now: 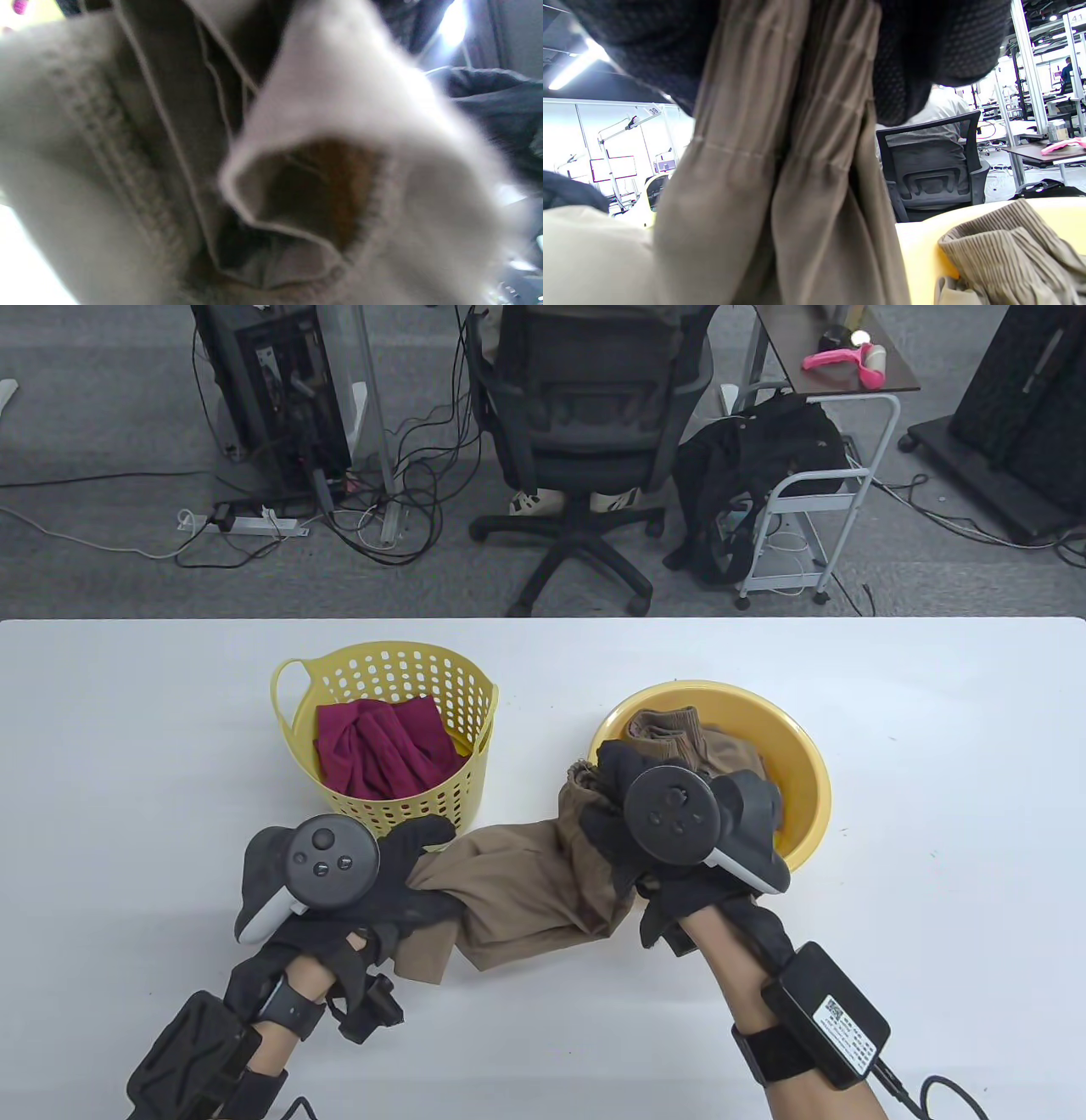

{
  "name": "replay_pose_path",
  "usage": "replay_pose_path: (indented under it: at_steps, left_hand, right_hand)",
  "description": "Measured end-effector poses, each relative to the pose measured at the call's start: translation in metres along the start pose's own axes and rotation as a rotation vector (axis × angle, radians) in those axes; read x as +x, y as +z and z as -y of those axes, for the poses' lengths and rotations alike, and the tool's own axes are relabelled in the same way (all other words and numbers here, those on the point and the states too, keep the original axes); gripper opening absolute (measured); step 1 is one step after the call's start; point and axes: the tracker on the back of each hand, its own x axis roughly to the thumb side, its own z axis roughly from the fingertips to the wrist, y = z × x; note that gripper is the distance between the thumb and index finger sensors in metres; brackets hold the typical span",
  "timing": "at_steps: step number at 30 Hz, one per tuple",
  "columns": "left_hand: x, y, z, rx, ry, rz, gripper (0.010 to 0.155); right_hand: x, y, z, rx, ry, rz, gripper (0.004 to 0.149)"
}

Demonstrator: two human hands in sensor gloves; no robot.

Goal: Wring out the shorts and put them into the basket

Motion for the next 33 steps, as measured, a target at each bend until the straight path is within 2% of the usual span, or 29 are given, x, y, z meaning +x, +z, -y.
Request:
replay_pose_path:
  at_steps: [13, 20, 27, 33]
  left_hand:
    - [0.024, -0.006, 0.017, 0.180, 0.175, 0.082, 0.075]
    - [0.026, -0.006, 0.027, 0.200, 0.256, 0.120, 0.080]
    - [0.030, -0.007, 0.035, 0.181, 0.267, 0.186, 0.086]
    - [0.033, -0.009, 0.044, 0.155, 0.282, 0.227, 0.099]
  right_hand:
    - [0.018, -0.004, -0.017, 0.031, -0.098, -0.003, 0.066]
    - [0.020, -0.005, -0.019, 0.036, -0.217, -0.029, 0.065]
    - [0.015, -0.006, -0.019, 0.025, -0.315, -0.066, 0.065]
    - [0.015, -0.005, -0.020, 0.029, -0.400, -0.078, 0.065]
